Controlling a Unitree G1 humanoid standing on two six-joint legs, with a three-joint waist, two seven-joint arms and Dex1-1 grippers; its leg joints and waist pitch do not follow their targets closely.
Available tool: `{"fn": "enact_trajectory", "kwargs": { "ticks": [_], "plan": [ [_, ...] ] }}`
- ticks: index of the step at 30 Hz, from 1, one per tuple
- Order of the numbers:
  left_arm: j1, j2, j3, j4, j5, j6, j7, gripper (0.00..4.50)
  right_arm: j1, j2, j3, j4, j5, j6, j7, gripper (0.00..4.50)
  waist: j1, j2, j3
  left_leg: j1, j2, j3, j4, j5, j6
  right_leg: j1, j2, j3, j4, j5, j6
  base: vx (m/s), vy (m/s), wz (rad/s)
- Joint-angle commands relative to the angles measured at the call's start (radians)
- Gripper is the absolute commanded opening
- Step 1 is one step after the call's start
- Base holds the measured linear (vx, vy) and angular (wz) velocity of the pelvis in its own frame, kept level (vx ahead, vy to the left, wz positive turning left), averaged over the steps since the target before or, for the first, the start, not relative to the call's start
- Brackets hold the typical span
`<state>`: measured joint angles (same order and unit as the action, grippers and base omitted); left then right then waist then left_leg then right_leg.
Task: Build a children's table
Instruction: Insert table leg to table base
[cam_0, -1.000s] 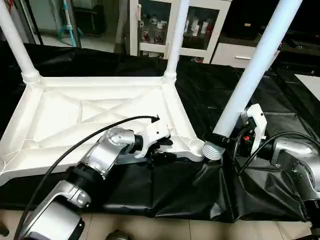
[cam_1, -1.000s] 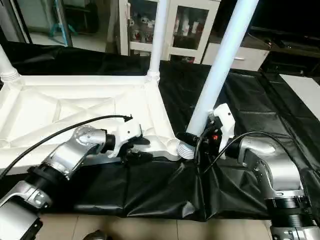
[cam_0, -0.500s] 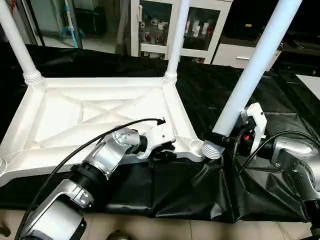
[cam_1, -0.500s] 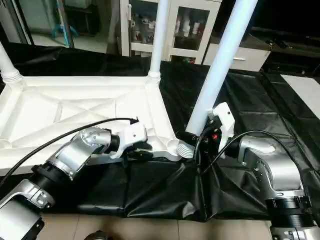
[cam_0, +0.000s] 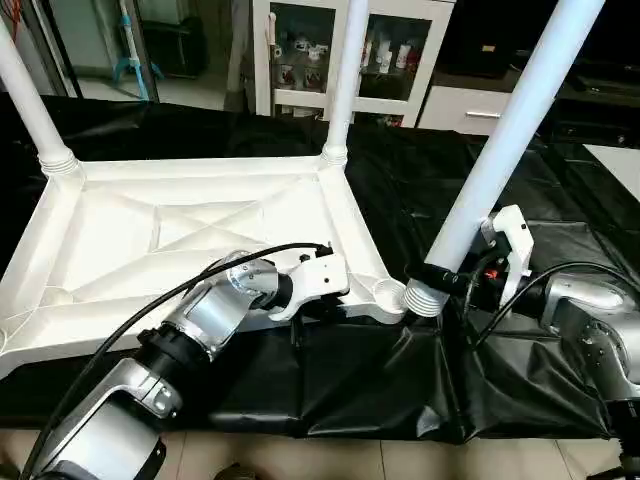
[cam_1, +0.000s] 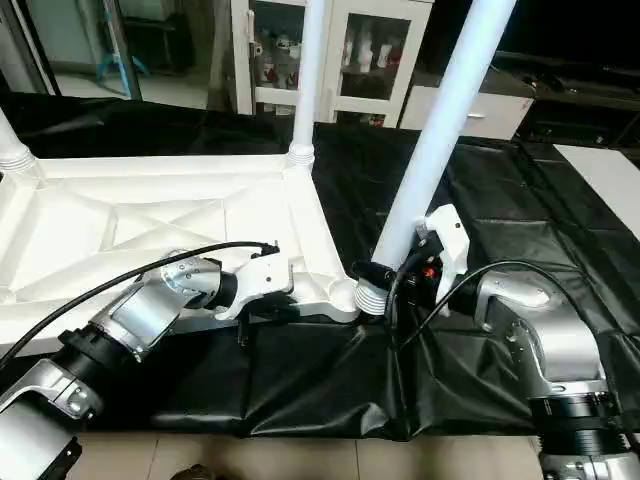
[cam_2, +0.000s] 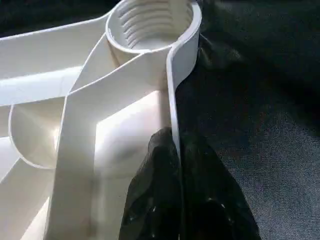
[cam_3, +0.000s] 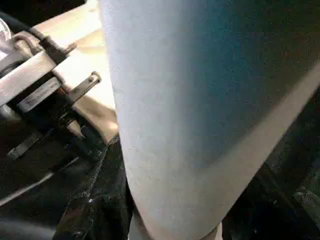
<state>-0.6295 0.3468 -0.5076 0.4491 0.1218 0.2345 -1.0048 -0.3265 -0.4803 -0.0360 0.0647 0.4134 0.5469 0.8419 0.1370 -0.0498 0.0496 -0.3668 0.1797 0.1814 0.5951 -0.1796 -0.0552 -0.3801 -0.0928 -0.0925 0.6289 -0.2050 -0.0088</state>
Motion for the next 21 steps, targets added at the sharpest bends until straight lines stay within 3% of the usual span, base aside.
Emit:
{"fn": "enact_trajectory", "kwargs": {
  "ticks": [1,6,9,10,11,12,13,15,19,21],
  "plan": [
    [0.09,0.066,0.017,0.025,0.027,0.059,0.044,0.0,-0.015,0.04,-0.053,0.04,-0.032,-0.048,-0.116,1.88,-0.001,0.005,-0.056,0.013,0.062,-0.031,-0.085,-0.263,-0.036,0.037,-0.086,0.058,-0.089,-0.233,-0.173,0.0,0.0,0.0],
    [0.155,0.089,0.077,-0.044,0.007,0.143,0.098,0.0,-0.017,0.078,-0.064,0.054,-0.038,-0.058,-0.175,1.88,-0.029,0.001,-0.053,0.001,0.058,-0.034,-0.09,-0.272,-0.034,0.042,-0.086,0.055,-0.096,-0.343,-0.136,0.0,0.0,0.0],
    [0.213,0.121,0.097,-0.172,-0.01,0.167,0.075,0.0,-0.032,0.114,-0.05,0.087,-0.022,-0.052,-0.169,1.88,-0.045,-0.011,-0.049,-0.008,0.053,-0.039,-0.093,-0.28,-0.025,0.044,-0.087,0.05,-0.106,-0.446,-0.099,-0.002,-0.002,-0.07],
    [0.222,0.126,0.096,-0.196,-0.011,0.164,0.064,0.0,-0.035,0.118,-0.038,0.095,-0.02,-0.051,-0.157,1.88,-0.047,-0.008,-0.047,-0.006,0.052,-0.039,-0.092,-0.283,-0.023,0.04,-0.087,0.051,-0.109,-0.466,-0.092,-0.007,-0.012,-0.18],
    [0.224,0.123,0.093,-0.213,-0.015,0.17,0.054,0.0,-0.04,0.122,-0.02,0.1,-0.007,-0.043,-0.119,1.88,-0.05,-0.015,-0.049,-0.003,0.052,-0.039,-0.09,-0.283,-0.02,0.037,-0.086,0.051,-0.113,-0.479,-0.086,-0.007,-0.012,-0.18],
    [0.228,0.121,0.092,-0.229,-0.019,0.178,0.049,0.0,-0.043,0.127,-0.008,0.104,0.002,-0.04,-0.095,1.88,-0.05,-0.011,-0.049,-0.002,0.053,-0.04,-0.09,-0.284,-0.018,0.037,-0.086,0.05,-0.111,-0.476,-0.089,0.0,0.0,0.0],
    [0.225,0.119,0.081,-0.236,-0.02,0.173,0.036,0.0,-0.051,0.131,0.006,0.113,0.012,-0.041,-0.063,1.88,-0.05,-0.013,-0.047,0.007,0.054,-0.037,-0.09,-0.287,-0.009,0.029,-0.082,0.052,-0.115,-0.455,-0.097,0.0,0.0,0.0],
    [0.219,0.112,0.068,-0.253,-0.024,0.177,0.018,0.0,-0.07,0.136,0.027,0.135,0.018,-0.048,-0.016,1.88,-0.048,-0.008,-0.051,0.011,0.057,-0.034,-0.09,-0.262,0.0,0.029,-0.081,0.055,-0.109,-0.393,-0.122,0.0,0.0,0.0],
    [0.204,0.101,0.048,-0.268,-0.025,0.178,-0.001,0.0,-0.123,0.143,0.037,0.195,0.007,-0.082,0.024,1.88,-0.04,-0.008,-0.059,0.015,0.057,-0.025,-0.083,-0.136,0.022,0.034,-0.073,0.056,-0.078,-0.134,-0.205,0.0,0.0,0.0],
    [0.195,0.102,0.031,-0.27,-0.022,0.175,-0.021,0.0,-0.162,0.142,0.032,0.232,0.009,-0.084,0.045,1.88,-0.037,-0.007,-0.062,0.017,0.055,-0.022,-0.079,-0.089,0.035,0.037,-0.071,0.056,-0.071,-0.058,-0.222,0.0,0.0,0.0]
  ]
}}
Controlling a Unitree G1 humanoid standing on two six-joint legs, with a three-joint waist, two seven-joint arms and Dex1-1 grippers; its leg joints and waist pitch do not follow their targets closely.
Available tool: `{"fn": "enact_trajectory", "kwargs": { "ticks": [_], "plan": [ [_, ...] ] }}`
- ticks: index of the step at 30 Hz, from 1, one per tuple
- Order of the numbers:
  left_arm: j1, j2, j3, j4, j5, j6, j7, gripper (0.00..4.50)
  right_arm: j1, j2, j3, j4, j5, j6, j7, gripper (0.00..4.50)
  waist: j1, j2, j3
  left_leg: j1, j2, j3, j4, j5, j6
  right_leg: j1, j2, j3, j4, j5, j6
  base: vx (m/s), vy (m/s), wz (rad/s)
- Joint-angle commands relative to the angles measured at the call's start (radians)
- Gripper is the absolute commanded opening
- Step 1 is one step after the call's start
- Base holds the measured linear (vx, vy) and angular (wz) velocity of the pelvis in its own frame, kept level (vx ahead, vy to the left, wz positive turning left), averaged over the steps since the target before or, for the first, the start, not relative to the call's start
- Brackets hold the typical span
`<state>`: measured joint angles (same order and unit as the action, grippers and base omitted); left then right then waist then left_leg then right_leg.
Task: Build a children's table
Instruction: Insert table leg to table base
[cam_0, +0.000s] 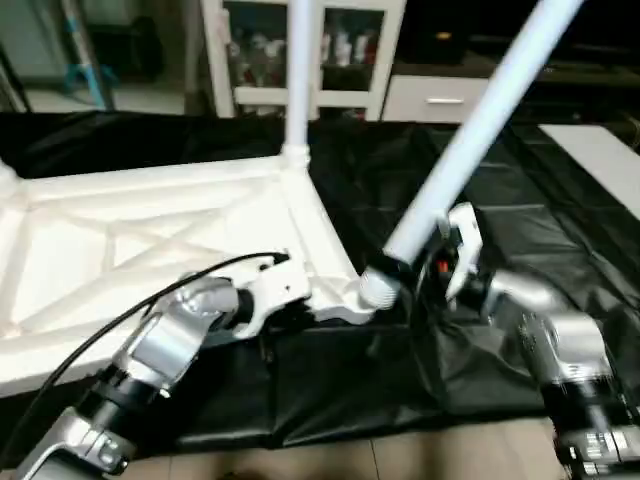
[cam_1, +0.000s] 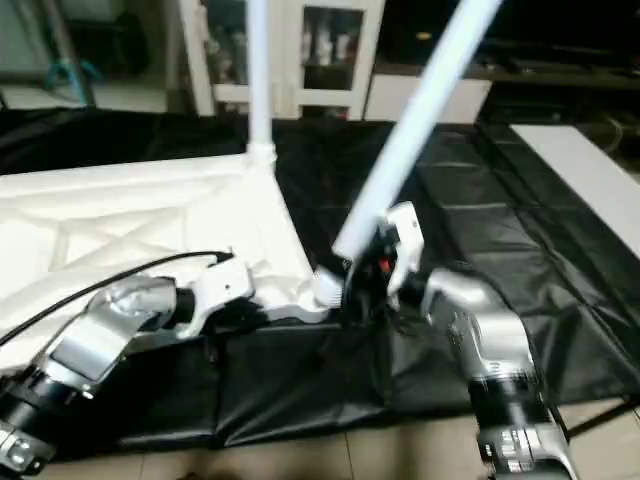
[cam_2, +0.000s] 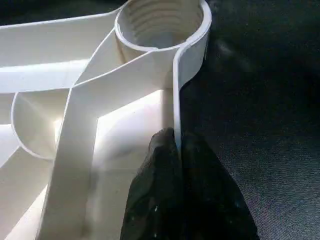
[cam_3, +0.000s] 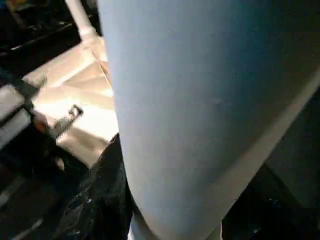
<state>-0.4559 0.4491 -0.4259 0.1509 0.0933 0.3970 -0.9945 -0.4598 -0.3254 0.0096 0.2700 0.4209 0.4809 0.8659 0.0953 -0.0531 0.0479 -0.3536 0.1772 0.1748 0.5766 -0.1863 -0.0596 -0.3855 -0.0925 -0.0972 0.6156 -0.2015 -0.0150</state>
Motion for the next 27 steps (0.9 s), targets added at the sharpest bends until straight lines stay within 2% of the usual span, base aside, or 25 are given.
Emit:
{"fn": "enact_trajectory", "kwargs": {
  "ticks": [1,5,6,8,9,10,12,13,18,23,25,26,27],
  "plan": [
    [0.017,0.002,-0.063,0.027,0.012,0.01,-0.046,0.0,-0.05,-0.021,-0.004,0.052,-0.004,-0.017,0.048,1.88,0.003,-0.005,-0.061,0.004,0.057,-0.015,-0.06,-0.078,0.044,0.043,-0.071,0.059,-0.055,-0.05,-0.227,0.0,0.0,0.0],
    [0.005,0.004,-0.089,0.033,0.025,0.003,-0.075,0.0,-0.073,-0.051,0.049,0.101,-0.045,-0.025,0.111,1.88,0.012,-0.007,-0.061,0.005,0.057,-0.013,-0.057,-0.065,0.055,0.047,-0.072,0.059,-0.054,-0.027,-0.241,0.0,0.0,0.0],
    [0.001,0.006,-0.097,0.036,0.031,-0.002,-0.082,0.0,-0.078,-0.058,0.062,0.113,-0.053,-0.027,0.126,1.88,0.013,-0.012,-0.061,0.005,0.057,-0.011,-0.057,-0.068,0.054,0.047,-0.073,0.06,-0.055,-0.032,-0.24,0.0,0.0,0.0],
    [-0.015,0.004,-0.106,0.055,0.042,-0.015,-0.084,0.0,-0.086,-0.076,0.087,0.127,-0.057,-0.016,0.174,1.88,0.017,-0.014,-0.059,0.006,0.058,-0.012,-0.059,-0.097,0.046,0.048,-0.075,0.06,-0.06,-0.073,-0.233,0.0,0.0,0.0],
    [-0.015,0.004,-0.106,0.055,0.042,-0.015,-0.084,0.0,-0.086,-0.076,0.087,0.127,-0.057,-0.016,0.174,1.88,0.019,-0.013,-0.059,0.006,0.059,-0.012,-0.059,-0.103,0.043,0.048,-0.076,0.061,-0.06,-0.079,-0.231,0.0,0.0,0.0],
    [-0.029,-0.001,-0.106,0.068,0.044,-0.015,-0.08,0.0,-0.086,-0.085,0.095,0.121,-0.051,-0.005,0.201,1.88,0.019,-0.018,-0.058,0.007,0.06,-0.013,-0.06,-0.111,0.038,0.048,-0.075,0.061,-0.061,-0.092,-0.224,0.0,0.0,0.0],
    [-0.035,-0.003,-0.105,0.074,0.045,-0.016,-0.077,0.0,-0.086,-0.088,0.098,0.122,-0.05,-0.002,0.214,1.88,0.022,-0.015,-0.057,0.01,0.061,-0.013,-0.061,-0.124,0.029,0.045,-0.076,0.062,-0.064,-0.115,-0.217,0.0,0.0,0.0],
    [-0.04,-0.005,-0.105,0.078,0.046,-0.015,-0.076,0.0,-0.089,-0.089,0.1,0.128,-0.052,-0.005,0.223,1.88,0.022,-0.018,-0.057,0.009,0.062,-0.014,-0.061,-0.128,0.023,0.045,-0.077,0.061,-0.064,-0.119,-0.216,0.0,0.0,0.0],
    [-0.055,-0.014,-0.106,0.093,0.049,-0.017,-0.077,0.0,-0.112,-0.071,0.111,0.202,-0.082,-0.062,0.226,1.88,0.021,-0.021,-0.057,0.009,0.061,-0.015,-0.062,-0.151,0.007,0.043,-0.079,0.062,-0.068,-0.156,-0.212,0.0,0.0,0.0],
    [-0.062,-0.018,-0.112,0.104,0.049,-0.026,-0.078,0.0,-0.136,-0.051,0.116,0.259,-0.108,-0.107,0.206,1.88,0.021,-0.022,-0.059,0.01,0.062,-0.015,-0.062,-0.143,0.005,0.043,-0.078,0.061,-0.065,-0.14,-0.215,0.0,0.0,0.0],
    [-0.063,-0.019,-0.112,0.106,0.05,-0.028,-0.079,0.0,-0.142,-0.047,0.115,0.272,-0.11,-0.113,0.204,1.88,0.023,-0.022,-0.061,0.011,0.062,-0.014,-0.06,-0.127,0.01,0.043,-0.077,0.061,-0.06,-0.102,-0.224,0.0,0.0,0.0],
    [-0.063,-0.018,-0.115,0.111,0.054,-0.034,-0.079,0.0,-0.151,-0.041,0.118,0.293,-0.112,-0.115,0.213,1.88,0.022,-0.026,-0.061,0.01,0.061,-0.014,-0.06,-0.12,0.013,0.044,-0.075,0.061,-0.059,-0.093,-0.225,0.0,0.0,0.0],
    [-0.063,-0.018,-0.115,0.111,0.054,-0.035,-0.079,0.0,-0.151,-0.04,0.118,0.294,-0.112,-0.115,0.213,1.88,0.021,-0.025,-0.06,0.007,0.06,-0.014,-0.06,-0.12,0.017,0.046,-0.076,0.061,-0.059,-0.094,-0.228,0.0,0.0,0.0]
  ]
}}
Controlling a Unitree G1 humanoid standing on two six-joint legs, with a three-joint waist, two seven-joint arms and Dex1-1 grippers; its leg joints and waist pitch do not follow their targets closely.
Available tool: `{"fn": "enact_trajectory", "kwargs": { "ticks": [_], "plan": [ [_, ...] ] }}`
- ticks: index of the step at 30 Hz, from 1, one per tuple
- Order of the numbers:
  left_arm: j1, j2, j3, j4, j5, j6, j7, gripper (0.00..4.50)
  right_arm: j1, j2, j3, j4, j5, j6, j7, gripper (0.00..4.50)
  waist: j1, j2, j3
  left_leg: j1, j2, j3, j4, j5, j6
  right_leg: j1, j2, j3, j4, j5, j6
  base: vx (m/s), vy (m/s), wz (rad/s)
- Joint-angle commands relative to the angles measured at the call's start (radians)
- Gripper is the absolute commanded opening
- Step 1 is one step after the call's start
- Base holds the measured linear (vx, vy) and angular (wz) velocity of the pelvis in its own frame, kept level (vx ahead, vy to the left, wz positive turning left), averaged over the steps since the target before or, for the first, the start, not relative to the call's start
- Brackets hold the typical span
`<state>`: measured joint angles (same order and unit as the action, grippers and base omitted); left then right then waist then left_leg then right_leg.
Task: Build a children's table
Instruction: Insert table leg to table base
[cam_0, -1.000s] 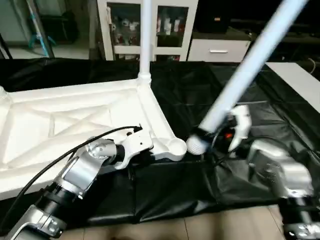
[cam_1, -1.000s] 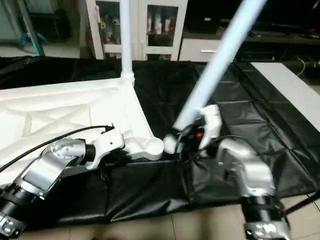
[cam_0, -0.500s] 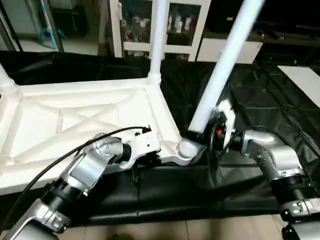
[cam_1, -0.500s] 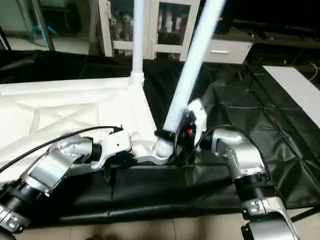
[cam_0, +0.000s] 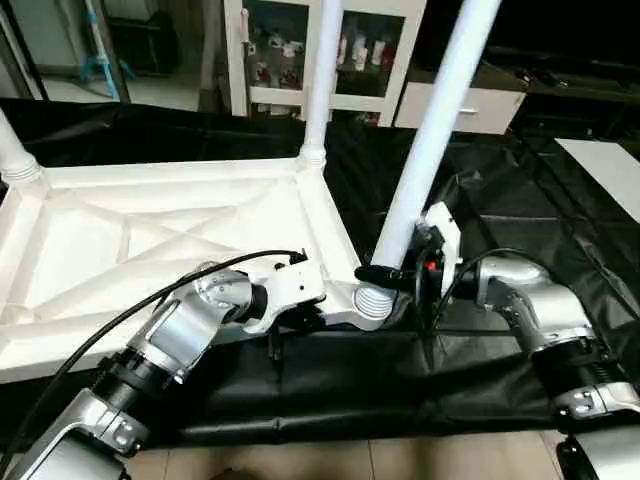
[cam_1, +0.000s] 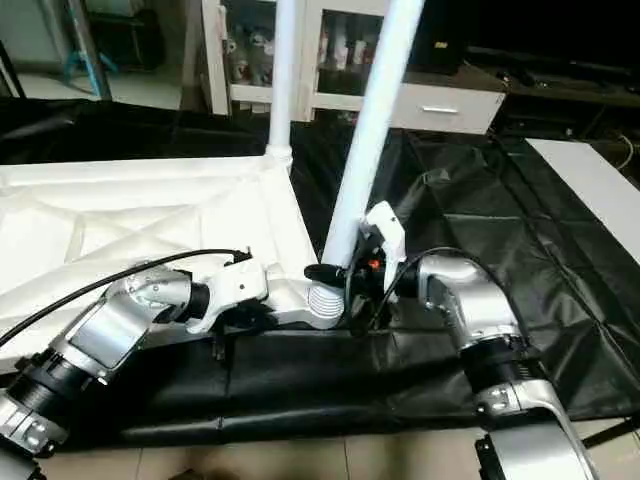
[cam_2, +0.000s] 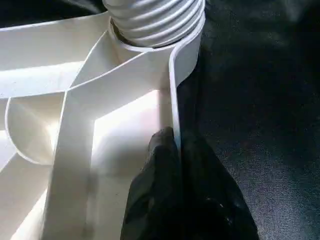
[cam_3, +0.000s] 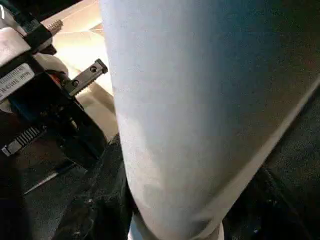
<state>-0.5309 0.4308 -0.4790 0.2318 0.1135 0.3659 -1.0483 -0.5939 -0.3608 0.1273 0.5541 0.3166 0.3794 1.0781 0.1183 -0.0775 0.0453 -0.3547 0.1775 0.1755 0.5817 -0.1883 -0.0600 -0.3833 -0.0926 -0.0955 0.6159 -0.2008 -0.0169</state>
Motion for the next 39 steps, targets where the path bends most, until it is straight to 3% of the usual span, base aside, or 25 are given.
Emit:
{"fn": "enact_trajectory", "kwargs": {
  "ticks": [1,7,18,25,27,30,31,36,38,39],
  "plan": [
    [0.012,0.001,-0.065,0.032,0.037,-0.008,-0.026,0.0,-0.023,0.0,0.004,0.029,-0.014,-0.02,0.007,1.88,-0.002,-0.001,-0.057,0.008,0.061,-0.015,-0.065,-0.125,0.016,0.043,-0.077,0.059,-0.061,-0.108,-0.223,0.0,0.0,0.0],
    [0.013,0.003,-0.067,0.034,0.039,-0.01,-0.031,0.0,-0.046,0.009,0.021,0.09,-0.035,-0.039,0.04,1.88,-0.002,-0.001,-0.056,0.011,0.063,-0.017,-0.068,-0.16,0.0,0.04,-0.079,0.059,-0.065,-0.156,-0.21,0.0,0.0,0.0],
    [0.013,-0.003,-0.061,0.039,0.043,-0.014,-0.023,0.0,-0.058,0.044,-0.015,0.188,-0.037,-0.072,0.007,1.88,-0.006,-0.007,-0.055,0.011,0.064,-0.019,-0.072,-0.197,-0.013,0.039,-0.079,0.059,-0.069,-0.191,-0.203,0.0,0.0,0.0],
    [0.015,-0.011,-0.053,0.042,0.044,-0.017,-0.003,0.0,0.007,0.056,-0.07,0.178,-0.009,-0.083,-0.033,1.88,-0.004,-0.007,-0.055,0.015,0.065,-0.02,-0.076,-0.227,-0.022,0.036,-0.08,0.06,-0.074,-0.221,-0.189,0.0,0.0,0.0],
    [0.016,-0.013,-0.05,0.042,0.044,-0.016,0.002,0.0,0.039,0.065,-0.091,0.163,0.005,-0.09,-0.054,1.88,-0.001,-0.002,-0.054,0.014,0.066,-0.02,-0.076,-0.222,-0.022,0.035,-0.081,0.062,-0.074,-0.212,-0.186,0.0,0.0,0.0],
    [0.016,-0.016,-0.047,0.042,0.044,-0.016,0.007,0.0,0.081,0.08,-0.12,0.14,0.024,-0.102,-0.078,1.88,0.0,-0.005,-0.056,0.016,0.066,-0.02,-0.077,-0.224,-0.023,0.035,-0.079,0.06,-0.073,-0.187,-0.189,0.0,0.0,0.0],
    [0.012,-0.021,-0.042,0.049,0.044,-0.019,0.015,0.0,0.119,0.095,-0.153,0.12,0.049,-0.119,-0.1,1.88,0.0,-0.005,-0.055,0.015,0.066,-0.02,-0.079,-0.23,-0.023,0.036,-0.08,0.06,-0.075,-0.195,-0.189,0.0,0.0,0.0],
    [0.006,-0.028,-0.035,0.058,0.047,-0.025,0.024,0.0,0.177,0.118,-0.201,0.069,0.087,-0.135,-0.119,1.88,0.0,0.0,-0.052,0.017,0.066,-0.023,-0.082,-0.286,-0.03,0.031,-0.082,0.061,-0.086,-0.277,-0.169,0.0,0.0,0.0],
    [0.004,-0.029,-0.034,0.061,0.047,-0.026,0.025,0.0,0.205,0.122,-0.207,0.046,0.095,-0.134,-0.12,1.88,0.003,0.0,-0.052,0.022,0.068,-0.022,-0.083,-0.295,-0.031,0.027,-0.082,0.063,-0.089,-0.283,-0.161,0.0,0.0,0.0],
    [0.004,-0.029,-0.034,0.061,0.047,-0.026,0.025,0.0,0.205,0.122,-0.207,0.046,0.095,-0.134,-0.12,1.88,0.003,-0.001,-0.052,0.018,0.068,-0.024,-0.085,-0.294,-0.032,0.03,-0.082,0.061,-0.087,-0.28,-0.162,0.0,0.0,0.0]
  ]
}}
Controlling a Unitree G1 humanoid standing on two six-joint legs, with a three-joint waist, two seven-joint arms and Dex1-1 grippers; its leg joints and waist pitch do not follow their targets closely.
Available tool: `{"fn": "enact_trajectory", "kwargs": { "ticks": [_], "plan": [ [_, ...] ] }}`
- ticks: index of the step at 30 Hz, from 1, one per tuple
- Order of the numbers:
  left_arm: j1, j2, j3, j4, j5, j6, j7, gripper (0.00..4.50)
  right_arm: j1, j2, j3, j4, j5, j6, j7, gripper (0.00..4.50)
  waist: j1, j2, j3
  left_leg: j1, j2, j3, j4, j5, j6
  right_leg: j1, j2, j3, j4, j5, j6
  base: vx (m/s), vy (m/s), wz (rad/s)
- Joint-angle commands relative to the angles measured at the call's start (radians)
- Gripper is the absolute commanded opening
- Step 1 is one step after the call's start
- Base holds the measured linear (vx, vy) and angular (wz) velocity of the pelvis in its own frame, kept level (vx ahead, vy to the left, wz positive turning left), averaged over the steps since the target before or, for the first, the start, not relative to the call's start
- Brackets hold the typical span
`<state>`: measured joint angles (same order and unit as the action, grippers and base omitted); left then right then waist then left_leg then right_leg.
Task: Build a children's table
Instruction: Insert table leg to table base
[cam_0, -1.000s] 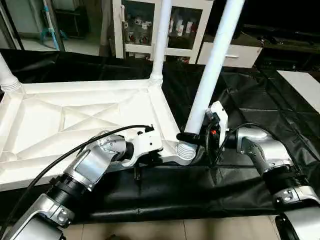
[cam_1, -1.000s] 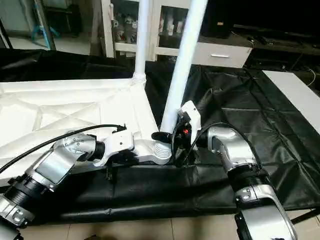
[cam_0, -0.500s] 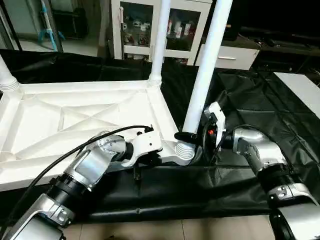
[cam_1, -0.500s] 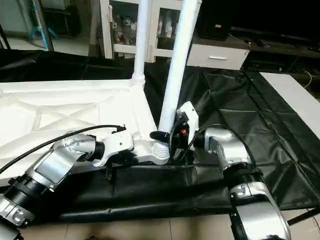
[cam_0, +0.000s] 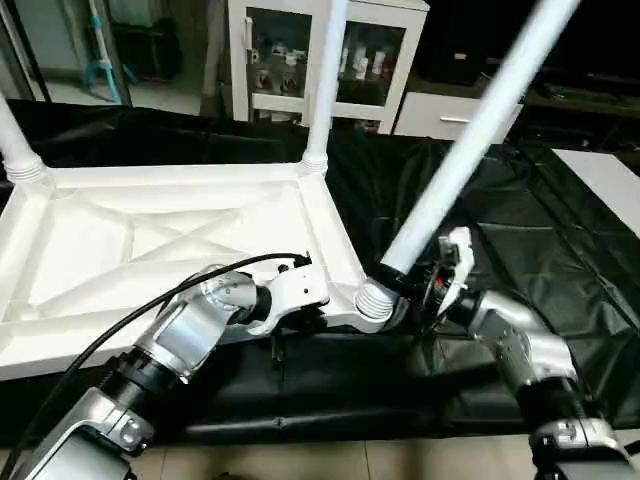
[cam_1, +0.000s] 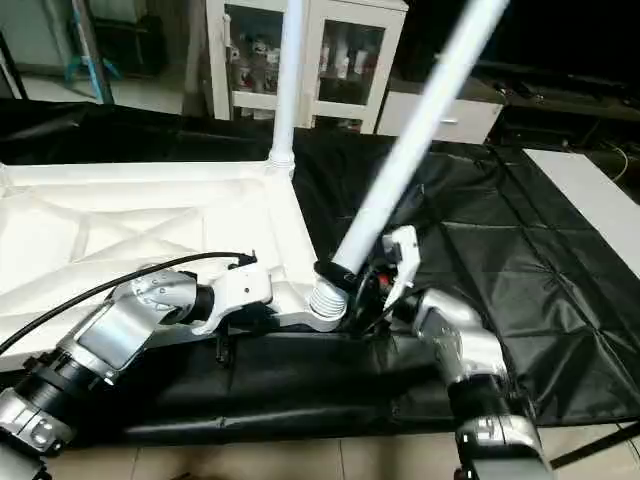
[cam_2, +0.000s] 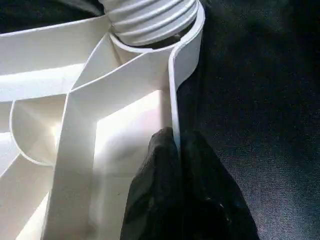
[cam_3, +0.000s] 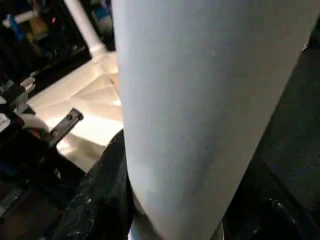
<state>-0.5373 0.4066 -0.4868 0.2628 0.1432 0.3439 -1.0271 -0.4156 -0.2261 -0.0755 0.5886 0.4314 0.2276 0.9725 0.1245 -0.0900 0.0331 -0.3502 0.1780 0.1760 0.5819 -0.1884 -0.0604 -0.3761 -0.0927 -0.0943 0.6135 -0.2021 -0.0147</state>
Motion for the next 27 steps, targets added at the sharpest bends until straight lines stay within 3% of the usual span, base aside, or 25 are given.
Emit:
{"fn": "enact_trajectory", "kwargs": {
  "ticks": [1,6,12,18,27],
  "plan": [
    [0.009,-0.006,-0.027,0.032,0.017,-0.005,0.004,0.0,0.042,-0.012,-0.005,-0.002,-0.018,0.02,-0.016,1.88,-0.002,0.012,-0.041,0.014,0.068,-0.024,-0.086,-0.287,-0.032,0.024,-0.081,0.06,-0.085,-0.273,-0.161,0.0,0.0,0.0],
    [0.006,-0.007,-0.027,0.037,0.018,-0.007,0.006,0.0,0.096,-0.011,-0.003,-0.048,-0.015,0.01,-0.014,1.88,0.005,0.013,-0.041,0.012,0.067,-0.022,-0.087,-0.26,-0.025,0.026,-0.08,0.061,-0.083,-0.235,-0.161,0.0,0.0,0.0],
    [0.004,-0.005,-0.025,0.042,0.022,-0.013,0.004,0.0,0.145,-0.052,0.064,-0.107,-0.078,-0.027,0.015,1.88,0.014,0.013,-0.041,0.013,0.067,-0.021,-0.087,-0.245,-0.022,0.027,-0.079,0.061,-0.082,-0.216,-0.159,0.0,0.0,0.0],
    [0.004,-0.003,-0.024,0.042,0.025,-0.014,0.003,0.0,0.152,-0.087,0.099,-0.133,-0.111,-0.027,0.036,1.88,0.014,0.011,-0.038,0.013,0.068,-0.022,-0.09,-0.276,-0.023,0.025,-0.081,0.062,-0.09,-0.27,-0.148,0.0,0.0,0.0],
    [0.008,0.002,-0.029,0.036,0.025,-0.011,-0.005,0.0,0.122,-0.131,0.163,-0.126,-0.152,-0.003,0.064,1.88,0.014,0.009,-0.038,0.01,0.067,-0.022,-0.09,-0.266,-0.018,0.027,-0.08,0.062,-0.088,-0.259,-0.147,0.0,0.0,0.0]
  ]
}}
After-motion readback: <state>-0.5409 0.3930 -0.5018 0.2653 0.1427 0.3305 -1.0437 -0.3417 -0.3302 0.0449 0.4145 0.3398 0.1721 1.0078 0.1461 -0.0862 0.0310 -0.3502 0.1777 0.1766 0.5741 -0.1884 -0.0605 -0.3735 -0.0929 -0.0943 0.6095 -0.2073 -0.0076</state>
